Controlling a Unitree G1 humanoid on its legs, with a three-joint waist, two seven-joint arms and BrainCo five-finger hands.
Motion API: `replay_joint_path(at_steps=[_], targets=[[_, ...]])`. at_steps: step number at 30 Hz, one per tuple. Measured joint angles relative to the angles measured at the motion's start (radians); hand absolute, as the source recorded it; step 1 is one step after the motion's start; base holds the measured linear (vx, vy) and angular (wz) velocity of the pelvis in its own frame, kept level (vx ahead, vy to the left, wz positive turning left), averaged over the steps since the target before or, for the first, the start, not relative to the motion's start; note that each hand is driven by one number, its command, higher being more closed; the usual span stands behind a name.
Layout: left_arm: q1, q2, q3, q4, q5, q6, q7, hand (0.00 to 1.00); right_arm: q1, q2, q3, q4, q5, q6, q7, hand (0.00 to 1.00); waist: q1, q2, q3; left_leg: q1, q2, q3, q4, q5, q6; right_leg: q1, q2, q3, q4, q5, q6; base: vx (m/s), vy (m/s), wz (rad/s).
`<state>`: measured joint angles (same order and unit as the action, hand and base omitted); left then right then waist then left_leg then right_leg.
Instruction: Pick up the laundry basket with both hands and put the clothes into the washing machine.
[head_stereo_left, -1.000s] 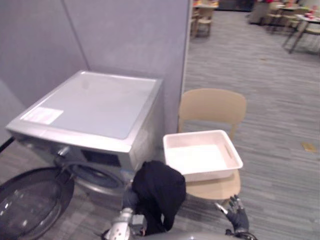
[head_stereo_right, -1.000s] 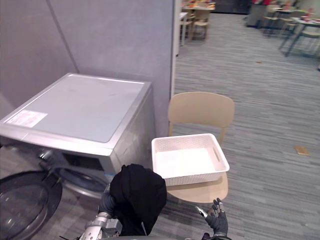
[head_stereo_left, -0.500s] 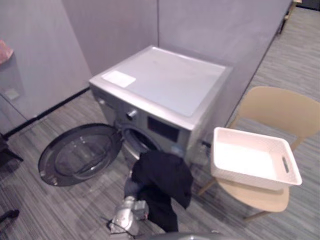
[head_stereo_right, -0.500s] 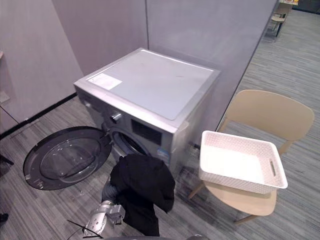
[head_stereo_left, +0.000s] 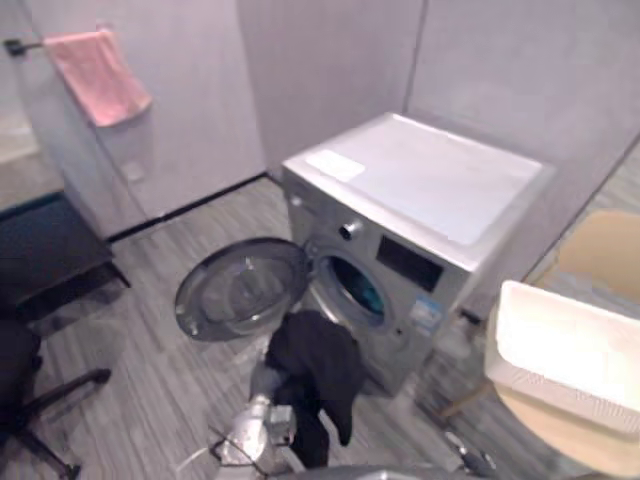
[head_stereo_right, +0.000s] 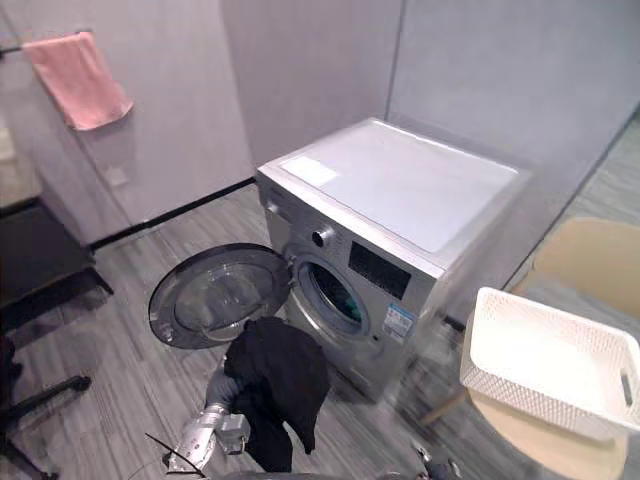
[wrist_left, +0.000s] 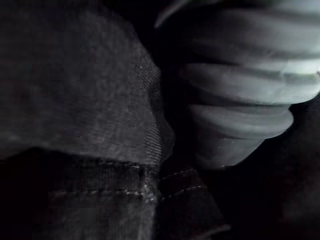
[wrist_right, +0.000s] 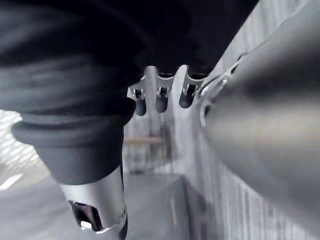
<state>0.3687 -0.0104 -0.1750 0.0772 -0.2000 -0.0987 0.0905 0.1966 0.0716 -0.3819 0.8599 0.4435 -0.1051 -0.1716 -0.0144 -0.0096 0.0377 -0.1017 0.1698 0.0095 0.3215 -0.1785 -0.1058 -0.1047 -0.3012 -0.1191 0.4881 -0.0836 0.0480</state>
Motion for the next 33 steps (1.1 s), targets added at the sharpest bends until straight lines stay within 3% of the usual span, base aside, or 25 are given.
replay_joint_path(at_steps=[1, 2, 3, 6, 7, 8, 9, 10, 12, 13, 14, 16, 17, 19, 20, 21, 22, 23, 24, 25, 27, 29, 31, 32, 33], targets=[[-0.003, 0.002, -0.004, 0.001, 0.001, -0.003, 0.005, 1.0, -0.008, 0.001, 0.036, 0.008, 0.019, -0.003, 0.003, 0.0, 0.004, -0.052, -0.002, -0.008, -0.017, -0.013, -0.012, 0.0, -0.001, -0.015, 0.062, 0.01, 0.008, -0.106, -0.002, -0.02, -0.179, 0.62], [0.004, 0.004, -0.021, 0.003, 0.008, -0.002, 0.003, 1.0, -0.013, 0.009, 0.034, 0.008, 0.036, -0.015, 0.001, 0.0, 0.008, -0.067, -0.01, -0.025, -0.024, -0.018, -0.011, 0.004, -0.017, -0.005, 0.068, 0.02, -0.033, -0.146, 0.016, -0.01, -0.182, 0.31], [0.0, 0.011, -0.039, 0.008, 0.02, 0.004, -0.002, 1.0, -0.02, 0.01, 0.038, 0.008, 0.058, -0.025, 0.002, 0.0, 0.006, -0.073, -0.013, -0.047, -0.025, -0.037, -0.012, 0.021, -0.036, 0.01, 0.087, 0.037, -0.103, -0.177, 0.099, 0.0, -0.128, 0.11], [-0.02, 0.012, -0.085, 0.012, 0.038, 0.015, -0.005, 1.0, -0.007, 0.01, 0.007, 0.017, 0.077, -0.028, 0.001, 0.0, -0.003, -0.058, -0.022, -0.029, 0.003, -0.067, -0.119, 0.122, -0.034, 0.024, 0.125, -0.009, -0.159, -0.123, 0.094, 0.08, -0.134, 0.42], [-0.058, 0.011, -0.106, 0.011, 0.046, 0.018, -0.007, 1.0, 0.003, 0.012, -0.02, 0.023, 0.082, -0.028, -0.001, 0.0, -0.016, -0.049, -0.012, -0.036, 0.007, -0.04, -0.169, 0.201, -0.001, 0.027, 0.129, -0.056, -0.15, -0.094, 0.076, 0.09, -0.11, 0.79], [-0.074, 0.009, -0.108, 0.011, 0.046, 0.021, -0.01, 1.0, 0.009, 0.012, -0.036, 0.028, 0.087, -0.027, -0.002, 0.0, -0.028, -0.043, -0.008, -0.026, 0.01, -0.02, -0.205, 0.237, 0.02, 0.02, 0.13, -0.079, -0.115, -0.081, 0.057, 0.06, -0.102, 0.96], [-0.098, -0.009, -0.112, 0.009, 0.046, 0.02, -0.016, 1.0, 0.015, 0.014, -0.054, 0.028, 0.091, -0.028, -0.003, 0.0, -0.03, -0.016, 0.005, 0.023, 0.041, 0.013, -0.275, 0.254, 0.047, -0.021, 0.167, -0.073, -0.043, -0.103, 0.023, 0.0, -0.101, 0.87], [-0.117, -0.01, -0.102, 0.007, 0.046, 0.009, -0.025, 1.0, 0.027, 0.01, -0.039, 0.051, 0.098, -0.026, -0.003, 0.0, -0.042, -0.047, 0.007, 0.043, 0.034, 0.01, -0.268, 0.213, -0.005, 0.003, 0.203, -0.042, -0.118, -0.143, 0.0, 0.0, -0.116, 0.67], [-0.114, -0.027, -0.106, 0.036, 0.046, 0.012, -0.024, 1.0, 0.031, 0.011, -0.047, 0.064, 0.103, -0.027, -0.005, 0.0, -0.028, -0.044, -0.006, 0.019, 0.042, -0.007, -0.092, 0.141, -0.042, 0.028, 0.196, -0.046, -0.095, -0.165, -0.004, 0.04, -0.101, -0.03], [-0.104, -0.027, -0.113, 0.036, 0.046, 0.013, -0.024, 1.0, 0.031, 0.012, -0.043, 0.063, 0.105, -0.028, -0.004, 0.0, -0.029, -0.03, -0.013, 0.002, 0.043, -0.003, -0.016, 0.094, -0.043, 0.033, 0.207, -0.038, -0.092, -0.175, -0.013, 0.07, -0.092, -0.38], [-0.088, -0.027, -0.139, 0.032, 0.046, 0.014, -0.026, 1.0, 0.036, 0.008, -0.045, 0.049, 0.107, -0.028, -0.003, 0.0, -0.033, 0.024, -0.028, -0.002, 0.068, -0.006, -0.008, 0.026, -0.066, 0.039, 0.246, -0.037, -0.091, -0.193, -0.007, 0.11, -0.079, -0.28], [-0.058, -0.03, -0.14, 0.016, 0.046, 0.014, -0.026, 1.0, 0.058, 0.006, -0.029, 0.044, 0.105, -0.027, -0.004, 0.0, -0.033, 0.018, -0.049, 0.03, 0.08, 0.016, 0.007, 0.013, -0.065, 0.052, 0.255, -0.003, -0.107, -0.199, -0.026, 0.09, -0.016, -0.35], [-0.058, -0.035, -0.138, 0.005, 0.046, 0.014, -0.027, 1.0, 0.061, 0.0, -0.026, 0.026, 0.105, -0.029, -0.005, 0.0, -0.026, 0.04, -0.043, -0.039, 0.099, 0.019, 0.196, -0.005, -0.058, 0.052, 0.277, 0.007, -0.104, -0.202, -0.031, 0.1, 0.005, -0.41], [-0.043, -0.038, -0.125, -0.003, 0.046, 0.015, -0.024, 1.0, 0.06, -0.005, -0.011, 0.025, 0.106, -0.031, -0.009, 0.0, -0.021, 0.055, -0.033, -0.115, 0.112, 0.002, 0.409, 0.081, -0.101, 0.073, 0.289, 0.051, -0.098, -0.207, -0.035, 0.13, -0.031, -0.67], [-0.035, -0.039, -0.114, -0.011, 0.045, 0.015, -0.023, 1.0, 0.062, -0.009, 0.004, 0.023, 0.105, -0.032, -0.01, 0.0, -0.019, 0.058, -0.03, -0.122, 0.115, 0.003, 0.448, 0.113, -0.099, 0.081, 0.294, 0.074, -0.1, -0.206, -0.035, 0.14, -0.034, -0.99], [-0.024, -0.041, -0.094, -0.027, 0.045, 0.016, -0.023, 1.0, 0.067, -0.015, 0.031, 0.014, 0.105, -0.034, -0.014, 0.0, -0.019, 0.053, -0.025, -0.139, 0.133, 0.016, 0.517, 0.177, -0.095, 0.093, 0.298, 0.123, -0.109, -0.204, -0.038, 0.12, 0.01, -1.01], [-0.015, -0.044, -0.074, -0.042, 0.045, 0.015, -0.022, 1.0, 0.071, -0.016, 0.051, -0.001, 0.106, -0.035, -0.024, 0.0, -0.018, 0.043, -0.021, -0.151, 0.153, 0.042, 0.563, 0.234, -0.059, 0.109, 0.298, 0.16, -0.125, -0.197, -0.053, 0.12, 0.042, -1.0], [-0.015, -0.044, -0.07, -0.045, 0.045, 0.015, -0.022, 1.0, 0.076, -0.015, 0.06, -0.017, 0.106, -0.037, -0.026, 0.0, -0.017, 0.034, -0.023, -0.147, 0.164, 0.064, 0.58, 0.219, -0.034, 0.118, 0.298, 0.18, -0.135, -0.195, -0.056, 0.12, 0.062, -0.96], [-0.015, -0.044, -0.062, -0.045, 0.044, 0.014, -0.022, 1.0, 0.08, -0.014, 0.08, -0.046, 0.106, -0.04, -0.026, 0.0, -0.018, 0.037, -0.023, -0.142, 0.174, 0.106, 0.566, 0.137, 0.042, 0.117, 0.297, 0.224, -0.143, -0.194, -0.057, 0.14, 0.065, -0.98], [-0.015, -0.044, -0.062, -0.045, 0.045, 0.015, -0.023, 1.0, 0.076, -0.011, 0.087, -0.065, 0.105, -0.043, -0.023, 0.0, -0.015, 0.034, -0.023, -0.134, 0.174, 0.132, 0.486, 0.062, 0.066, 0.117, 0.291, 0.269, -0.153, -0.194, -0.057, 0.22, 0.124, -0.96], [-0.015, -0.044, -0.062, -0.045, 0.045, 0.014, -0.021, 1.0, 0.071, -0.004, 0.088, -0.066, 0.095, -0.043, -0.022, 0.0, -0.006, 0.023, -0.025, -0.108, 0.148, 0.117, 0.285, 0.034, 0.074, 0.114, 0.269, 0.324, -0.17, -0.194, -0.04, 0.25, 0.232, -0.86], [-0.015, -0.044, -0.059, -0.044, 0.045, 0.014, -0.02, 1.0, 0.071, -0.005, 0.085, -0.058, 0.075, -0.042, -0.023, 0.0, -0.001, 0.019, -0.024, -0.107, 0.113, 0.036, 0.105, 0.034, 0.074, 0.115, 0.241, 0.373, -0.176, -0.213, -0.009, 0.25, 0.355, -0.74], [-0.016, -0.045, -0.059, -0.028, 0.045, 0.013, -0.016, 1.0, 0.073, -0.016, 0.081, -0.039, 0.032, -0.04, -0.023, 0.0, 0.001, 0.025, -0.026, -0.112, 0.075, -0.087, -0.044, 0.045, 0.068, 0.119, 0.195, 0.426, -0.176, -0.254, 0.061, 0.26, 0.469, -0.69], [-0.016, -0.044, -0.058, -0.02, 0.045, 0.013, -0.017, 1.0, 0.073, -0.021, 0.08, -0.029, 0.024, -0.04, -0.022, 0.0, 0.0, 0.031, -0.028, -0.115, 0.069, -0.113, -0.043, 0.076, 0.019, 0.122, 0.19, 0.441, -0.176, -0.266, 0.078, 0.28, 0.544, -0.72], [-0.016, -0.04, -0.039, 0.018, 0.045, 0.014, -0.013, 1.0, 0.064, -0.017, 0.068, 0.017, 0.017, -0.033, -0.022, 0.0, -0.004, 0.017, -0.043, -0.119, 0.026, -0.096, 0.017, 0.059, -0.069, 0.128, 0.147, 0.489, -0.18, -0.271, 0.098, 0.36, 0.585, -0.29]])
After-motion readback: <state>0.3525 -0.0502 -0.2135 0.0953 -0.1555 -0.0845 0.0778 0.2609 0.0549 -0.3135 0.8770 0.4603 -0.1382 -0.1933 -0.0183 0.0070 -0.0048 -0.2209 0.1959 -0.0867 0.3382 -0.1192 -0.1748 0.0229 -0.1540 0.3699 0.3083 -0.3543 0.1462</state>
